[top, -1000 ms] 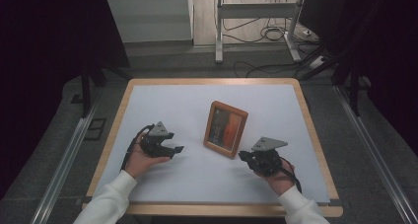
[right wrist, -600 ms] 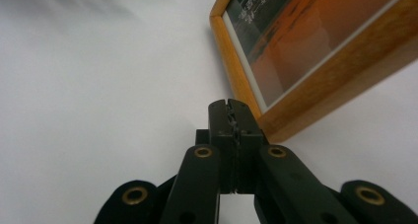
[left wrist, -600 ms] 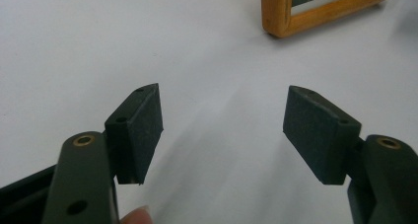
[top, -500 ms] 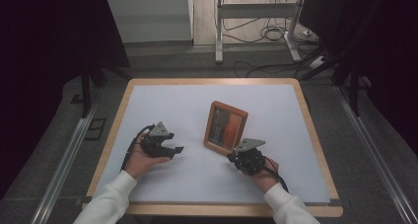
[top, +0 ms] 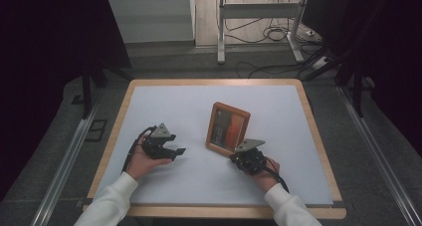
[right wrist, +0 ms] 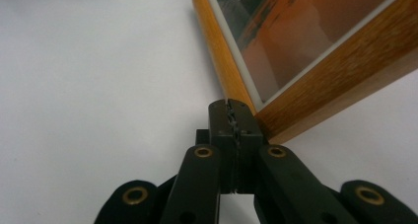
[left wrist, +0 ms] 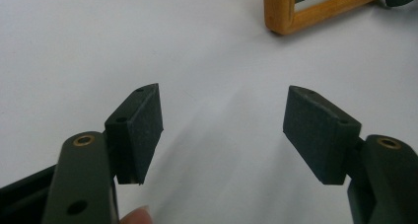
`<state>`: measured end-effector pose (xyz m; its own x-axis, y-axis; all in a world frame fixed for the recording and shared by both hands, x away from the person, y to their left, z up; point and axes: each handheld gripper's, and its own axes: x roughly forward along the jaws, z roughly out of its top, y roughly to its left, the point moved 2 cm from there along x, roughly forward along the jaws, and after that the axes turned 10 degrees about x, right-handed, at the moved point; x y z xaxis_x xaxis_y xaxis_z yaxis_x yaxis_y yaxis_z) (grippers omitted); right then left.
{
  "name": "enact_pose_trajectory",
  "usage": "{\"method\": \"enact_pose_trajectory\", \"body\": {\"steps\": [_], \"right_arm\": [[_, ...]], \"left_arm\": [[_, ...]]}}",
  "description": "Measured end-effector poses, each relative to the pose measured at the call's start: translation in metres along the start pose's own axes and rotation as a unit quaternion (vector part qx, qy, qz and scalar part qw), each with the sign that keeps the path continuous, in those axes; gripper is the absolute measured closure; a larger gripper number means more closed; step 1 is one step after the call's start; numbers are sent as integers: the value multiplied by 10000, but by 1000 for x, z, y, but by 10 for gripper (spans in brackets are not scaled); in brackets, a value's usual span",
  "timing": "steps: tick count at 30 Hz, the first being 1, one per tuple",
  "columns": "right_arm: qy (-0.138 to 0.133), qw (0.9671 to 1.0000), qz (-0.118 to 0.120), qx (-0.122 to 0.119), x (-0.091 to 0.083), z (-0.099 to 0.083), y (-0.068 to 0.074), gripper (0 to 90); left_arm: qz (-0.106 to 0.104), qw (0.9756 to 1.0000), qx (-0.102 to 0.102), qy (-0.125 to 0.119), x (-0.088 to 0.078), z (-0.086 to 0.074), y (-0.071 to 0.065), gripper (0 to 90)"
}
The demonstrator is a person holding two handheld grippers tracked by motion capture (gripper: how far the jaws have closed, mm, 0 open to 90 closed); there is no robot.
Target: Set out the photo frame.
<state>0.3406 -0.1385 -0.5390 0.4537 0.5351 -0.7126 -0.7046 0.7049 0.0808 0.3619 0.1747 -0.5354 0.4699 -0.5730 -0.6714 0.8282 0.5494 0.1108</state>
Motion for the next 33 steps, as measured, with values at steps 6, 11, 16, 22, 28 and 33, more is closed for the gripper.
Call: {"method": "enact_pose_trajectory", "body": {"steps": [6,11,16,22,28,33], "right_arm": [[-8,10000,-17,63,-2,-1,-5,895],[-19,9999,-65,106,-4,-2,-10,895],[-24,9998,-111,136,-5,-3,-14,895],[-71,9997,-176,182,-7,-4,-19,895],[-87,9995,-221,210,-9,-4,-23,895],[-92,9994,-252,240,-10,-5,-26,895]], "left_arm": [[4,10000,-17,0,0,0,1,310],[5,10000,-16,2,0,0,1,310],[8,10000,-14,-1,0,-1,1,310],[8,10000,-22,-3,0,-1,1,309],[4,10000,-17,7,1,-1,1,308],[1,10000,-21,8,1,-1,1,308]]}}
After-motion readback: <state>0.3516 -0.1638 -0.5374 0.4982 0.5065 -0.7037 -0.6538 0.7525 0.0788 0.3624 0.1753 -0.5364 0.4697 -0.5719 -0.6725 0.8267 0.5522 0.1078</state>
